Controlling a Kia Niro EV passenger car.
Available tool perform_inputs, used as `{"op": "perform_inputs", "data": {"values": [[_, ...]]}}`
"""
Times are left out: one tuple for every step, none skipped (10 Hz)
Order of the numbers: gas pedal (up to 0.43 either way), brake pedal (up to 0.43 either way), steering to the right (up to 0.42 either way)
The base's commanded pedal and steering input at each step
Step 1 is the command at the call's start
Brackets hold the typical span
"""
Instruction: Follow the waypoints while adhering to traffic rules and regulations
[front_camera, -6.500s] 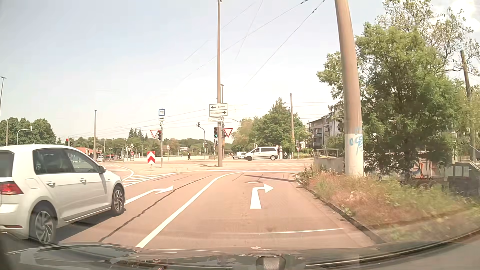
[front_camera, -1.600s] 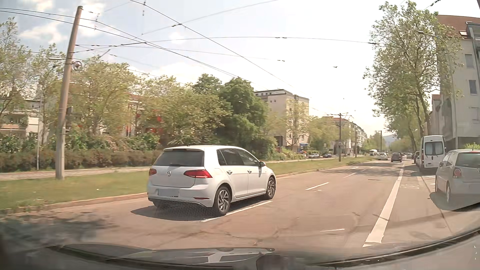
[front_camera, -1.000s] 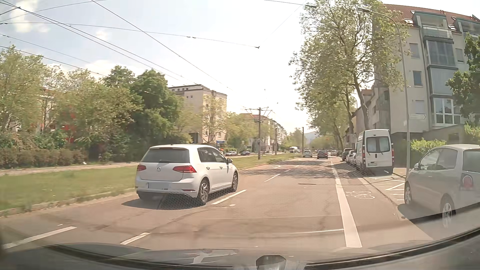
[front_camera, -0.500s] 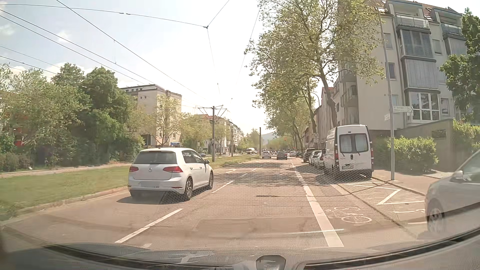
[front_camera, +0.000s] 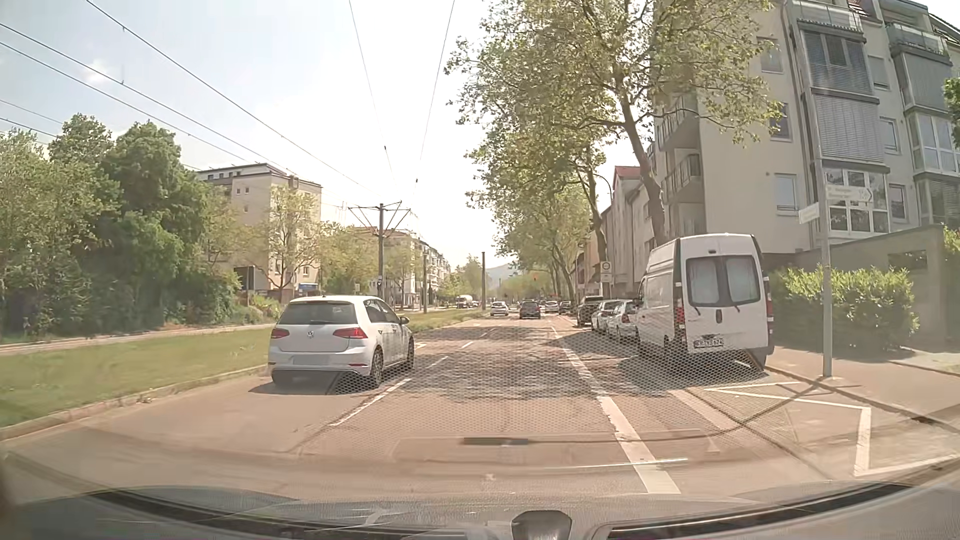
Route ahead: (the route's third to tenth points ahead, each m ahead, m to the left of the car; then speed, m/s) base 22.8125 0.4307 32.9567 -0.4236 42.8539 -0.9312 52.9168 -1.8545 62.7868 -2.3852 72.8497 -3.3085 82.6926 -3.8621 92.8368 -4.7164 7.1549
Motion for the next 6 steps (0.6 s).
{"op": "perform_inputs", "data": {"values": [[0.22,0.0,0.026],[0.22,0.0,0.022],[0.22,0.0,0.022],[0.22,0.0,0.022],[0.22,0.0,0.022],[0.197,0.0,0.02]]}}
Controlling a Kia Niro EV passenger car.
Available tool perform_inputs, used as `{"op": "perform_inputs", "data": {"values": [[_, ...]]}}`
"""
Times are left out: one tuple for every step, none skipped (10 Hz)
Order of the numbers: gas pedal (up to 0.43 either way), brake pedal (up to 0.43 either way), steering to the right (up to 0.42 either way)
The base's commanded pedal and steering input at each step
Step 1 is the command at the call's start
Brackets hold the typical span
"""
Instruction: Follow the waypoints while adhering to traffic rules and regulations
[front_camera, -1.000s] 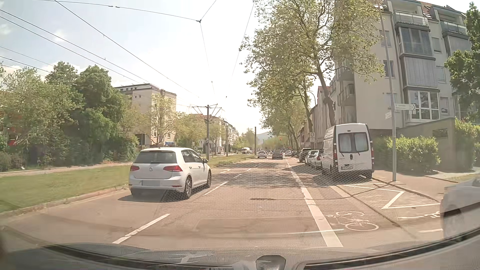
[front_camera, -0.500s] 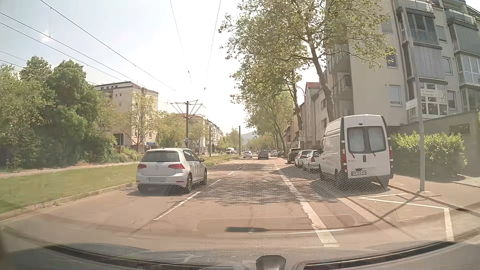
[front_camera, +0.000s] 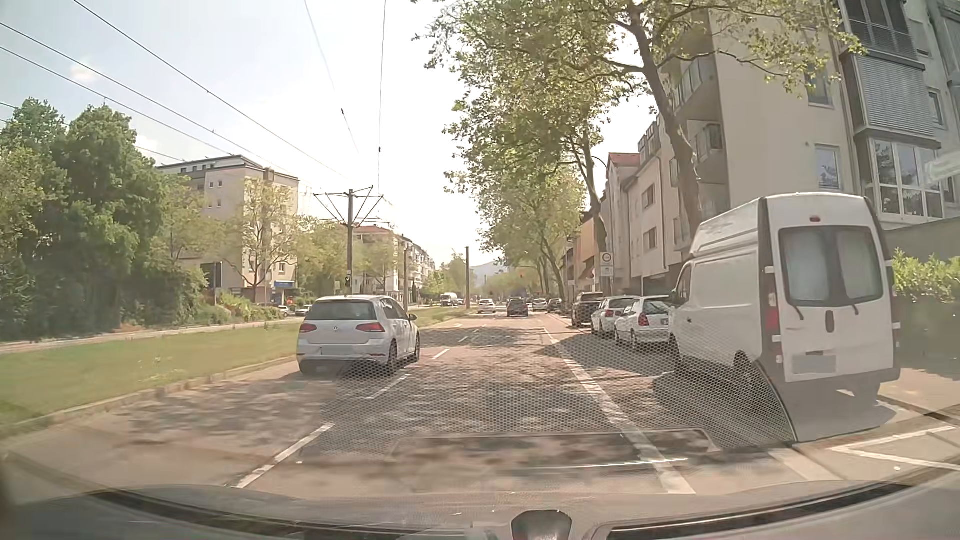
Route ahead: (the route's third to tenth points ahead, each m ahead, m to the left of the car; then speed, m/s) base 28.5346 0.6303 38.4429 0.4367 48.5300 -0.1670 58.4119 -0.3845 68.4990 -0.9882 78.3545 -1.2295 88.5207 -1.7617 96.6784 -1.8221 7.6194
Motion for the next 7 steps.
{"op": "perform_inputs", "data": {"values": [[0.177,0.0,0.015],[0.157,0.0,0.012],[0.15,0.0,0.011],[0.138,0.0,0.01],[0.138,0.0,0.009],[0.138,0.0,0.009],[0.138,0.0,0.009]]}}
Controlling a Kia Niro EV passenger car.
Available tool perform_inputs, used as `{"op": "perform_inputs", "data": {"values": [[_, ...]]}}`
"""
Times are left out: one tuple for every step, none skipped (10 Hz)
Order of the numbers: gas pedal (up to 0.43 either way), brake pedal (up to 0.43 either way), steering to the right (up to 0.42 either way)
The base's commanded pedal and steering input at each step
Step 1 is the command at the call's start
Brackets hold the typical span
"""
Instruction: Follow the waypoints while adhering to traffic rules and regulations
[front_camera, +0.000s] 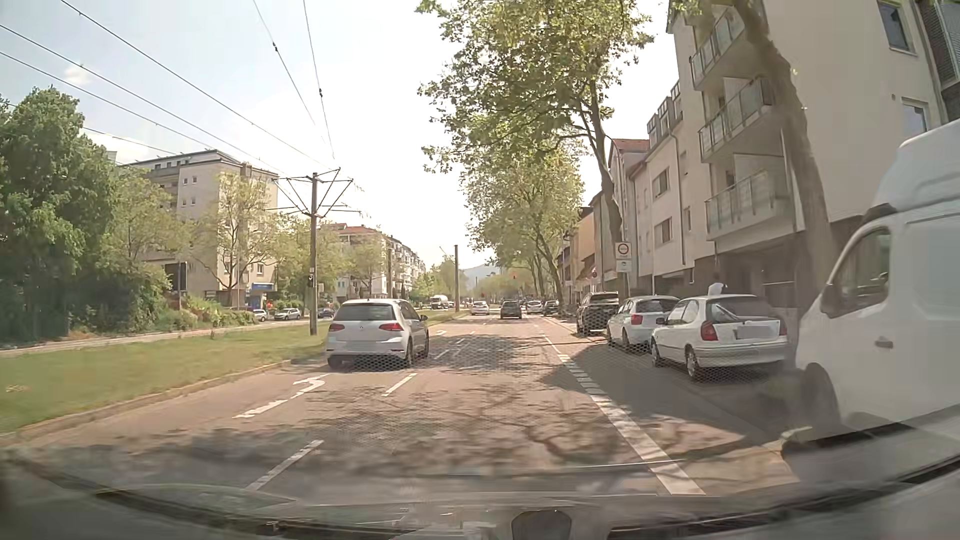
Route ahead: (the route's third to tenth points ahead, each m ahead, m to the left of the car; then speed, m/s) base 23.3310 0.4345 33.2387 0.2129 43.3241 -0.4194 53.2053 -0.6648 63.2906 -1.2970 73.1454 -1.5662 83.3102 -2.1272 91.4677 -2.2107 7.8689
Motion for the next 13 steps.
{"op": "perform_inputs", "data": {"values": [[0.138,0.0,0.009],[0.138,0.0,0.009],[0.118,0.0,0.009],[0.11,0.0,0.009],[0.087,0.0,0.009],[0.059,0.0,0.009],[0.02,0.0,0.008],[0.008,0.0,0.008],[0.008,0.0,0.007],[0.0,0.0,0.006],[0.0,0.0,0.006],[0.0,0.0,0.005],[0.0,0.0,0.005]]}}
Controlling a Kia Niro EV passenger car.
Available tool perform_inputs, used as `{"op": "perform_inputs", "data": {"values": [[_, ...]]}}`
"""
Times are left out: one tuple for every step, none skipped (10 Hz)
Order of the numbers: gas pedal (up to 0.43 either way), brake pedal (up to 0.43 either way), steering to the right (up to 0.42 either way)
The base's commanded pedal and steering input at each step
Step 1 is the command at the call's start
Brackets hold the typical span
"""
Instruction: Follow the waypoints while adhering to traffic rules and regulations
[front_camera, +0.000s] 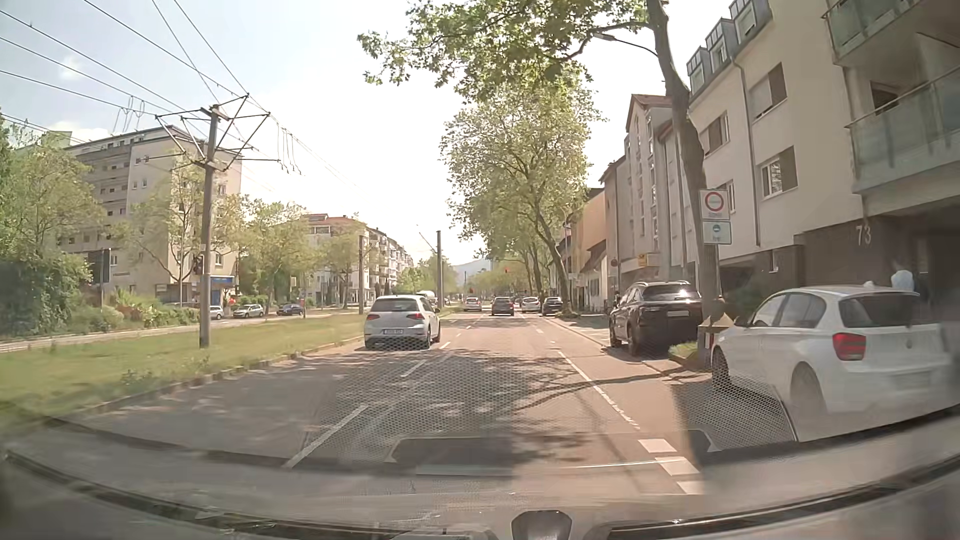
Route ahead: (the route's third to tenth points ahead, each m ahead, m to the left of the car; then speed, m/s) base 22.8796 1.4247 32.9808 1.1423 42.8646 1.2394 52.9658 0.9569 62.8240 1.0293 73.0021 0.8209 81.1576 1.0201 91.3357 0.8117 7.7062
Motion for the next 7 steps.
{"op": "perform_inputs", "data": {"values": [[0.0,0.0,0.004],[0.0,0.0,0.004],[0.0,0.0,0.004],[0.0,0.0,0.004],[0.0,0.0,0.004],[0.0,0.0,0.004],[0.0,0.0,0.004]]}}
